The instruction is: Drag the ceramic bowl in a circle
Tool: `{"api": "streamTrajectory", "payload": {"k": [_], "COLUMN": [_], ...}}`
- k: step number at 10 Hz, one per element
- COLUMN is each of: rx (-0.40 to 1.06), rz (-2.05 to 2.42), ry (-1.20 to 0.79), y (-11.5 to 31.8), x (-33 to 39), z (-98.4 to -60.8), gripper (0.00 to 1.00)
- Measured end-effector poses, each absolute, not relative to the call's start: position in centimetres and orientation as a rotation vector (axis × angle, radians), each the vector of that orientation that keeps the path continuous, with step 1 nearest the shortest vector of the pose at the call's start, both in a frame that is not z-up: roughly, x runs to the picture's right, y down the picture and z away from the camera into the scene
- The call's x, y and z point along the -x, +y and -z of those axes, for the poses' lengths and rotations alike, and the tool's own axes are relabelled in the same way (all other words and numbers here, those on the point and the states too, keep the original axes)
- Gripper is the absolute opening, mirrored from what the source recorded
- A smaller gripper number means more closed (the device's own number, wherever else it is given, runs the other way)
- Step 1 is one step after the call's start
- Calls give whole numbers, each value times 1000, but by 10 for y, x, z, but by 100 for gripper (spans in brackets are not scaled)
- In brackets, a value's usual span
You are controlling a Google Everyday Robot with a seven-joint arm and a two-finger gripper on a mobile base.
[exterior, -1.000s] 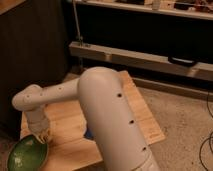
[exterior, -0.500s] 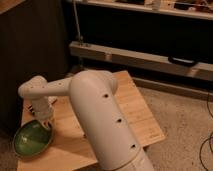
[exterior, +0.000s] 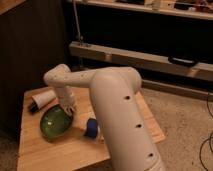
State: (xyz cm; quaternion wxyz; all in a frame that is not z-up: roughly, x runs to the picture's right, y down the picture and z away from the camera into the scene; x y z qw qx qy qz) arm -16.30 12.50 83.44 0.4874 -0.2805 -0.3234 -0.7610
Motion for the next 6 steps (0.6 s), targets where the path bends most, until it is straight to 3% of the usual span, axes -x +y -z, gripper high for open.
{"api": "streamTrajectory", "payload": {"k": [3,6], "rx": [694,685], "rz": [1829,1869], "ry": [-796,-865], "y": [127,151], "x": [97,85], "z": [-822,-792], "gripper": [6,6]}}
